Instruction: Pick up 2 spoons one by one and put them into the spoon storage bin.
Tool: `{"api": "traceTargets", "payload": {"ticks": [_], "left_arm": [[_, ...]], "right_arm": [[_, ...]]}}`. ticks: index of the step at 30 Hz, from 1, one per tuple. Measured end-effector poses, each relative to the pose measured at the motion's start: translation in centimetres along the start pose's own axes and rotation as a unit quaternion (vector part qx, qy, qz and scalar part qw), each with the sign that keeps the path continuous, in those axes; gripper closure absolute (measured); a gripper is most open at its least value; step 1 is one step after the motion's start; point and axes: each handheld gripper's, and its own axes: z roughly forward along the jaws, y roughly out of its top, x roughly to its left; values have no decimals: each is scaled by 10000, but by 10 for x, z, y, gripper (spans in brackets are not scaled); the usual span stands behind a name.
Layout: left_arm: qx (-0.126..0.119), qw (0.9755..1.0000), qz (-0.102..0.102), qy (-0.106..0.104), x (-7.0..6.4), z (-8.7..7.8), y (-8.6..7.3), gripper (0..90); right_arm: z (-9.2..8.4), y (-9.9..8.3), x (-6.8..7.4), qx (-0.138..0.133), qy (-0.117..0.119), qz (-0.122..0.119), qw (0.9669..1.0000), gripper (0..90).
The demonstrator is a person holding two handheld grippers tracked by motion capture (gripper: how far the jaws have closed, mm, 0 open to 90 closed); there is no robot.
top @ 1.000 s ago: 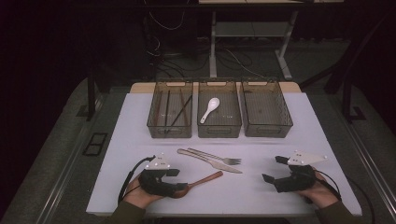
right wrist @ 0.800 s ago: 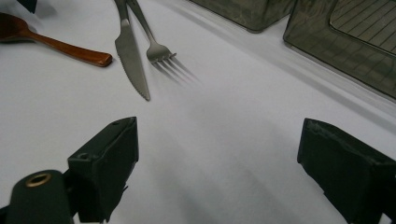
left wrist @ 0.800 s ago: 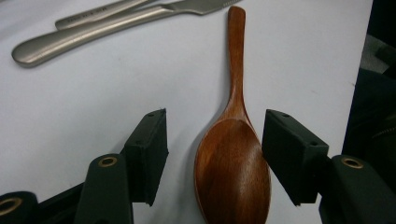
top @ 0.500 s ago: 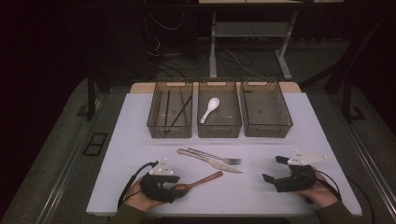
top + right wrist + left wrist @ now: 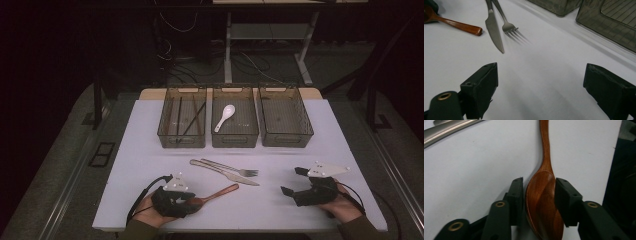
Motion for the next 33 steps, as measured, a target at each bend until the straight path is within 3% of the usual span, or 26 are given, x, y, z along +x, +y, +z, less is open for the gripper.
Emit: {"api": "traceTargets", "payload": {"ticks": [11,22,33], "left_arm": [[-133,9995,57,-288,-1,-3,2,790],[-145,9992,125,-365,-2,-2,6,813],[-364,9988,124,-297,6,-8,13,814]], "right_arm": [[0,0,0,8,0,-20,10000,124],[1,0,1,16,4,-47,10000,123],[2,0,1,44,-8,-43,10000,124]]}}
